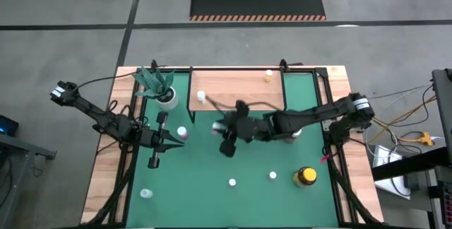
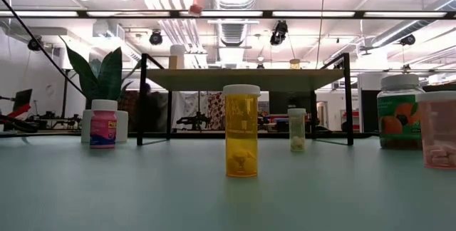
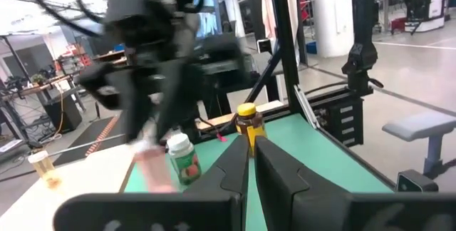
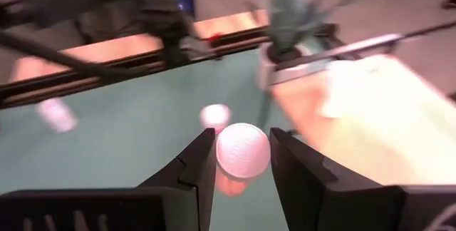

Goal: Pick and place medicine bottles onto shelf by color
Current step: Put the left pink pill bottle on the shelf

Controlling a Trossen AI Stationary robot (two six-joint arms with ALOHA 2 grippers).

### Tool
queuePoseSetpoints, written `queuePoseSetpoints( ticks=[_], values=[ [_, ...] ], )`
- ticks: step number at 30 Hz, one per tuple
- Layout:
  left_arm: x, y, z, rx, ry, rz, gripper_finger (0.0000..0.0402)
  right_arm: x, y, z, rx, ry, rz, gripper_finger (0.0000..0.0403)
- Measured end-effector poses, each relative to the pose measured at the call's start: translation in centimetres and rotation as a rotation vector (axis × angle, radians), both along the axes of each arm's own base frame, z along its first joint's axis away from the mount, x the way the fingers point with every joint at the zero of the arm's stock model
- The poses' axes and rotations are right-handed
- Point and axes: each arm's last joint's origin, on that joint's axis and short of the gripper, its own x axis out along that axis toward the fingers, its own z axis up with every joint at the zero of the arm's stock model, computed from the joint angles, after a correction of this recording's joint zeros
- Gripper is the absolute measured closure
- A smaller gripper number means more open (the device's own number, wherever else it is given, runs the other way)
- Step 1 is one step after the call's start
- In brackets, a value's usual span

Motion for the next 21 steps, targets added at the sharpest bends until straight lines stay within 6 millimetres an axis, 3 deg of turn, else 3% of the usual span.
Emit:
queuePoseSetpoints(
  ticks=[6,15,17,21],
  values=[
    [-0.1,0.0,0.3,0.021,-0.031,0.003,0.0394,0.0,-6.2,0.4,-0.003,0.014,-0.148,0.0294],
    [-0.5,0.3,0.7,0.097,-0.070,0.015,0.0394,-1.5,-17.7,-0.1,0.067,0.018,-0.364,0.0294],
    [-0.6,0.4,0.8,0.105,-0.077,0.016,0.0394,-1.7,-19.1,-0.7,0.097,0.032,-0.368,0.0294],
    [-0.7,0.4,0.9,0.126,-0.088,0.020,0.0394,-1.8,-19.9,-1.3,0.110,0.049,-0.368,0.0294]
  ],
)
